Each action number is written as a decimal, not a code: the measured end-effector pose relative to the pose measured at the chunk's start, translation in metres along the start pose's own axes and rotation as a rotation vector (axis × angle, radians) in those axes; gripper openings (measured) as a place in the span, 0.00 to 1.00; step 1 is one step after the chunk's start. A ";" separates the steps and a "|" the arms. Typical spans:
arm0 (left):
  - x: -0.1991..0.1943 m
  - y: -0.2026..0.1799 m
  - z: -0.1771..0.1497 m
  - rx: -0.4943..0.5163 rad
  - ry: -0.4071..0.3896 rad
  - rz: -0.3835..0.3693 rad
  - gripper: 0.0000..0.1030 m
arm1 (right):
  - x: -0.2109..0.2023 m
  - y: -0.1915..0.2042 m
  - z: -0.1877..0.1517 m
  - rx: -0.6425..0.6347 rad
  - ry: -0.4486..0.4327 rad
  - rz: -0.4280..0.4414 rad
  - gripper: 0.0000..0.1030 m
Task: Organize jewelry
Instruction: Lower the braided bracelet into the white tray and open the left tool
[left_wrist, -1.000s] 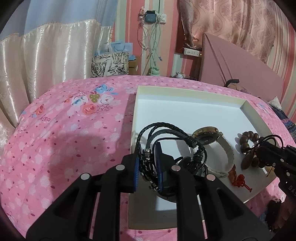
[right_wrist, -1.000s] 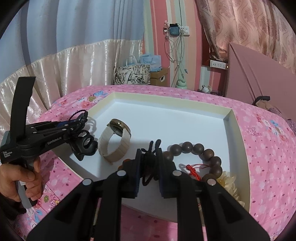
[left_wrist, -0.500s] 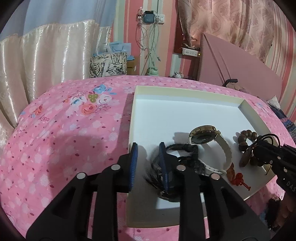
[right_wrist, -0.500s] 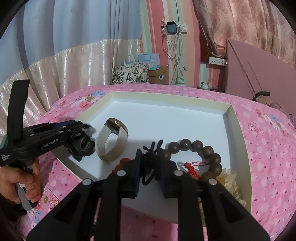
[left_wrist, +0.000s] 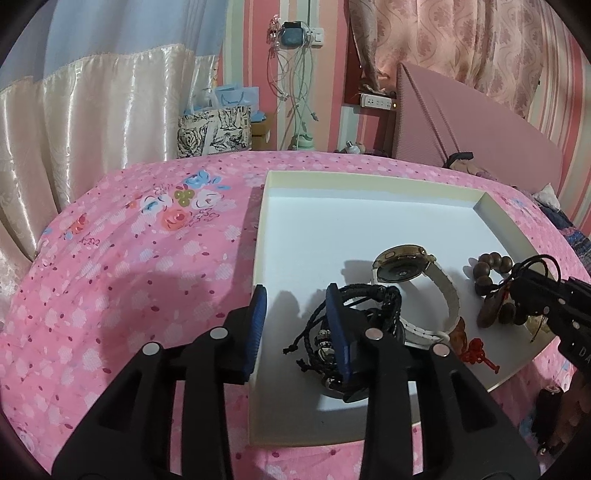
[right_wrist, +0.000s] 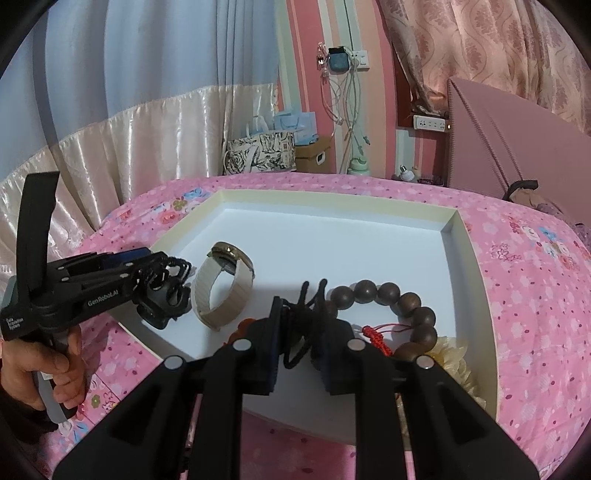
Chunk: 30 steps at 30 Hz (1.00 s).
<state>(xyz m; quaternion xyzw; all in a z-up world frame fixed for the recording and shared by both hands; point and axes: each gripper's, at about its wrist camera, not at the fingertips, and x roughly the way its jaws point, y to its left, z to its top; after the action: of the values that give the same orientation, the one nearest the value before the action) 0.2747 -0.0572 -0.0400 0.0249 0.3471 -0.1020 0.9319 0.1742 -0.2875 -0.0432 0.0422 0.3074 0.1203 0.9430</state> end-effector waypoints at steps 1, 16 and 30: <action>-0.001 0.000 0.000 0.001 -0.001 -0.001 0.34 | -0.001 0.000 0.001 0.001 -0.004 -0.001 0.18; -0.023 0.015 0.010 -0.064 -0.071 -0.004 0.60 | -0.020 -0.026 0.010 0.069 -0.071 -0.014 0.27; -0.052 -0.022 -0.002 0.026 -0.049 -0.029 0.68 | -0.035 -0.044 0.019 0.079 -0.076 -0.036 0.39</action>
<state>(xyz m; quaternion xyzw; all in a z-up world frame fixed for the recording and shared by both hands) 0.2312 -0.0695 -0.0070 0.0294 0.3234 -0.1206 0.9381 0.1668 -0.3388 -0.0143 0.0782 0.2767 0.0894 0.9536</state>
